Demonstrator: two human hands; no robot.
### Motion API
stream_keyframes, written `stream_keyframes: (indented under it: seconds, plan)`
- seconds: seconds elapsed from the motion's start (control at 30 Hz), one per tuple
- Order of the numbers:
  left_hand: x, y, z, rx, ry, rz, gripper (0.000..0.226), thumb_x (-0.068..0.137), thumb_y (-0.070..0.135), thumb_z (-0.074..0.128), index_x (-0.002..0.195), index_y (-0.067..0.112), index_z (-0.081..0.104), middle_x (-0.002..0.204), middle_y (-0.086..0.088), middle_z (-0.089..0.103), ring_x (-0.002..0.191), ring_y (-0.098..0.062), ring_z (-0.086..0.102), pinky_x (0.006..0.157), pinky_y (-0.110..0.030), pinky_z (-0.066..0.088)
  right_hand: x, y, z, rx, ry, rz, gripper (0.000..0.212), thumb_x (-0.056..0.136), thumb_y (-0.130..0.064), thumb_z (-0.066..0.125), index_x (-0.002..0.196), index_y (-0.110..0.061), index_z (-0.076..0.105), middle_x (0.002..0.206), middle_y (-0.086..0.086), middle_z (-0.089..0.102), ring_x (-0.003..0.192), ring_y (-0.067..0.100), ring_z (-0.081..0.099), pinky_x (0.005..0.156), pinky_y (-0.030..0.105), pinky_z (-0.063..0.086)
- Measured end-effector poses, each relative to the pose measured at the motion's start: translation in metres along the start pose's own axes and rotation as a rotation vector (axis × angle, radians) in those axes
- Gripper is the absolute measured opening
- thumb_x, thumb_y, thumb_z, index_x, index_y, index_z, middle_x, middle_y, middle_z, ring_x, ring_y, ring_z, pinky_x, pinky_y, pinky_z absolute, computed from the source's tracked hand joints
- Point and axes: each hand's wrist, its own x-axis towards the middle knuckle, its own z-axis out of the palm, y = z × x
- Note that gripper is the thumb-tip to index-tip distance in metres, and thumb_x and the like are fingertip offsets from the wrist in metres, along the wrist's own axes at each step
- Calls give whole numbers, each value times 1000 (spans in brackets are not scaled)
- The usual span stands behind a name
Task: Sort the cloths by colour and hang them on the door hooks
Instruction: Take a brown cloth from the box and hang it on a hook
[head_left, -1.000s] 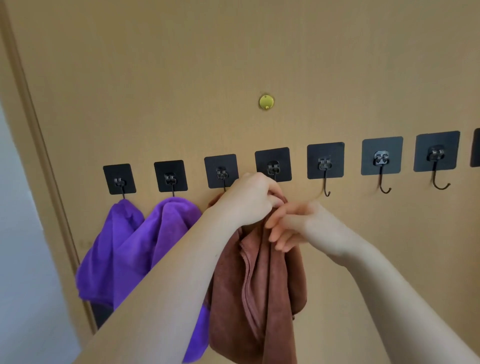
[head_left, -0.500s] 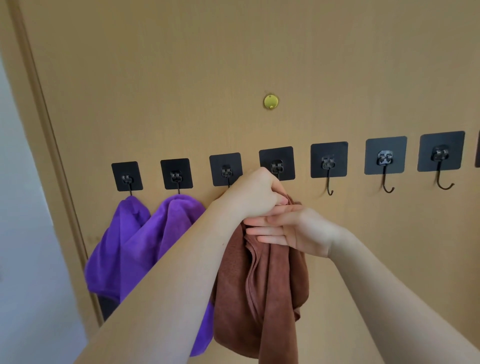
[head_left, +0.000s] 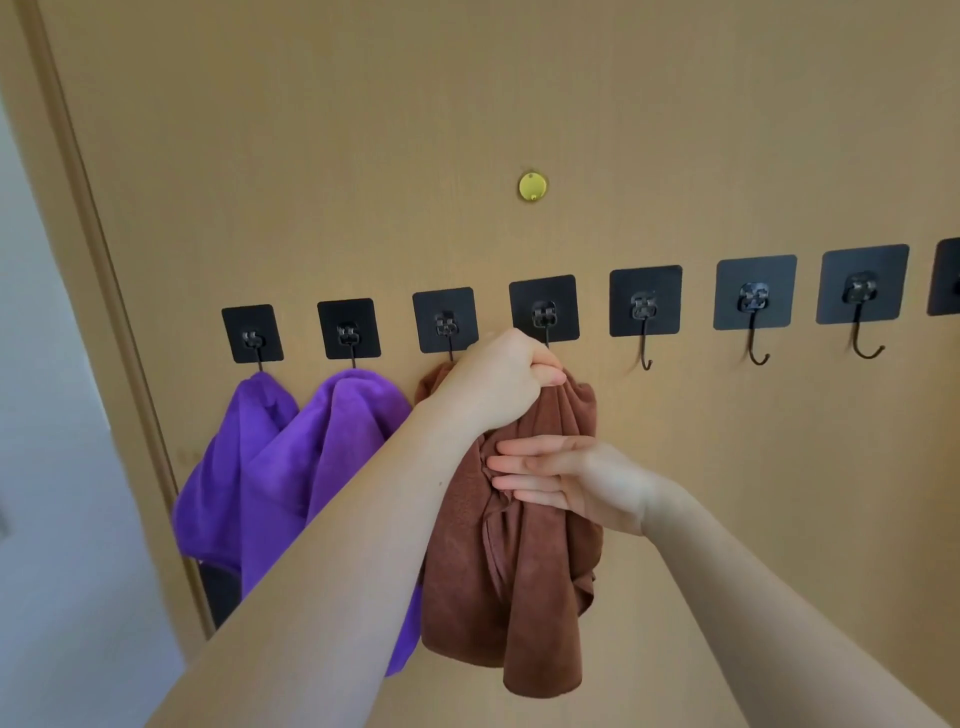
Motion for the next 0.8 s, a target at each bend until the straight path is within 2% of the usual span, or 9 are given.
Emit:
stream_keyframes:
  seconds: [0.13,0.2,0.43,0.7,0.8]
  plan:
    - [-1,0,3,14,15,-4,23,102,27,59,116,23,77,122,1,73,117,-17,62,101,-29,44,-3,14,4,-88,15,-15,43,102,-9,58,141,-26,53,128,6,72,119,23,68,106,39,51]
    - [-2,0,6,9,30,-5,24,103,27,59,117,22,77,122,2,73,119,-16,61,102,-28,42,-4,24,4,-99,24,-23,45,101,-10,59,141,-30,53,128,6,72,119,24,69,107,40,50]
    - [-6,-3,11,-8,84,8,22,101,28,61,116,23,78,120,7,73,118,-12,58,98,-25,36,-6,43,-1,-76,5,35,45,98,-13,64,142,-23,55,128,4,72,121,21,68,108,37,49]
    - [-8,-4,13,-61,116,-3,21,99,27,66,115,21,77,103,12,71,84,-2,57,91,-25,42,-4,58,-4,-147,11,55,40,99,-11,63,137,-22,59,123,8,74,119,21,69,115,40,43]
    - [-9,-4,15,-100,131,-4,21,98,25,66,114,20,78,110,10,73,102,-7,62,98,-29,44,-5,61,-4,-128,13,62,41,97,-13,66,137,-22,59,124,7,74,119,21,68,115,39,43]
